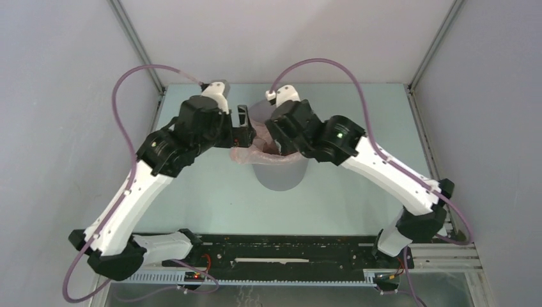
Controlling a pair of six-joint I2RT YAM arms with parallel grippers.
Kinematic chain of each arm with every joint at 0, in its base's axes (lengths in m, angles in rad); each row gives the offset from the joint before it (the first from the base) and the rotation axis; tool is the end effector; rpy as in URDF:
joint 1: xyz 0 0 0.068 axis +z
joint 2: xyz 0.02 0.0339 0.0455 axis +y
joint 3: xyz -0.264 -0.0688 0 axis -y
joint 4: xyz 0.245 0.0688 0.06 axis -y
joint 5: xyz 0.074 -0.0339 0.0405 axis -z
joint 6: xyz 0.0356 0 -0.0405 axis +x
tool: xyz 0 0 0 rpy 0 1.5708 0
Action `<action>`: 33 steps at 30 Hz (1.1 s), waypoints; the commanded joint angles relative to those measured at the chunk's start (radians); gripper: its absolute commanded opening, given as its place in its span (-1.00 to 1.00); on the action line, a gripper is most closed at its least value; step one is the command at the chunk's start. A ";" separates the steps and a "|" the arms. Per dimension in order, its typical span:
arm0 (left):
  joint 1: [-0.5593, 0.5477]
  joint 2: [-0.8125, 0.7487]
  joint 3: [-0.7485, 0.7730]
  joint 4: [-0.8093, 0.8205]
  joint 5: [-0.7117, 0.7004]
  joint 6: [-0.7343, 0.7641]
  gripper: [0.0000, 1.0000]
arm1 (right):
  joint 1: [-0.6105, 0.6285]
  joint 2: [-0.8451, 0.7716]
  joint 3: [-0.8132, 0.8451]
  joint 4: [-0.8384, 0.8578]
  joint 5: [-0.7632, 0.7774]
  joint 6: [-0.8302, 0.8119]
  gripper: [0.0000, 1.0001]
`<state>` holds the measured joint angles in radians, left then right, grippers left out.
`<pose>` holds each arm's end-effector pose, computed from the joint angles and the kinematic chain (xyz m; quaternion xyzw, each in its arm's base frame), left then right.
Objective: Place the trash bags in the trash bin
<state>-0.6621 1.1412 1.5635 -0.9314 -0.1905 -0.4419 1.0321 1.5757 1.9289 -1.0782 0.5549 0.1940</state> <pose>0.1651 -0.1201 0.4556 0.0465 0.8586 -0.1944 0.4721 0.1743 0.2551 0.4494 -0.2542 0.8469 0.0228 0.4665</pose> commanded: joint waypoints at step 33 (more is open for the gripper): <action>0.386 0.115 -0.133 0.157 0.157 -0.079 -0.86 | -0.550 -0.105 -0.284 0.454 -0.623 0.022 -0.62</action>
<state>-0.3233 1.2583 1.4532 -0.8696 -0.1234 -0.4736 0.5388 1.4723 1.6444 -0.7307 0.1200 0.1532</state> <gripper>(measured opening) 0.097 0.202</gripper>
